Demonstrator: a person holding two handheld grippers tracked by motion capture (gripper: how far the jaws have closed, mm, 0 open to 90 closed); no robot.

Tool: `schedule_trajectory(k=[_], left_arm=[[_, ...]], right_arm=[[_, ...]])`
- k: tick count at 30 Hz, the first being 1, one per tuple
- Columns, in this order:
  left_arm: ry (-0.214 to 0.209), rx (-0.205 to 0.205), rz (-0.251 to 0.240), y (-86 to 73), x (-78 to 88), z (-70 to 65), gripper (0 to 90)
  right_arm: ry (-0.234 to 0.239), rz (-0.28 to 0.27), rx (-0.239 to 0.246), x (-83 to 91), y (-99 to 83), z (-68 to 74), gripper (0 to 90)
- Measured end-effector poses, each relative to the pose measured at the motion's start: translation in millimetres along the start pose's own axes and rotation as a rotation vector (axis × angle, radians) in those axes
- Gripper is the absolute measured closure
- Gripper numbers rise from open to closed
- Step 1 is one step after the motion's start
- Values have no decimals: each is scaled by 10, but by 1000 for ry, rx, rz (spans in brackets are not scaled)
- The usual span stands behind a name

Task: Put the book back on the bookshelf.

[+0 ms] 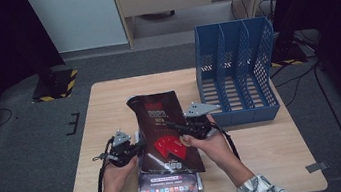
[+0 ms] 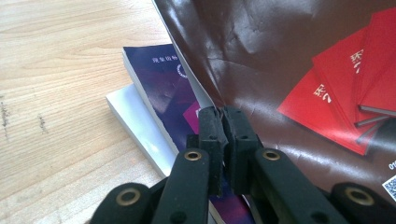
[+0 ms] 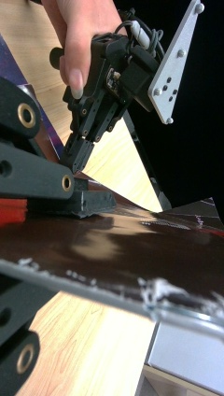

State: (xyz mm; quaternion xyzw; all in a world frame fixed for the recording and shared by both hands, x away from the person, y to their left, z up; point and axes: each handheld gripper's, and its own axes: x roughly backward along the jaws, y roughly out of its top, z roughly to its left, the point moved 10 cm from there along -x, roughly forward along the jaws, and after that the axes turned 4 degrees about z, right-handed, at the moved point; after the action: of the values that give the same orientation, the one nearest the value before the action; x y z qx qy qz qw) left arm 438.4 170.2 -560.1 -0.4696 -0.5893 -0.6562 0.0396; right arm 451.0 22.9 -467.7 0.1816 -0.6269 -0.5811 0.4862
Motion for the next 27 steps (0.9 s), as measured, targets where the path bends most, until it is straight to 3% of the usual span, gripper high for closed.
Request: schedule_trajectory(k=[27], left_arm=[[96, -67, -65, 139, 141, 75, 889]], right_arm=[[24, -27, 23, 61, 98, 61, 844]])
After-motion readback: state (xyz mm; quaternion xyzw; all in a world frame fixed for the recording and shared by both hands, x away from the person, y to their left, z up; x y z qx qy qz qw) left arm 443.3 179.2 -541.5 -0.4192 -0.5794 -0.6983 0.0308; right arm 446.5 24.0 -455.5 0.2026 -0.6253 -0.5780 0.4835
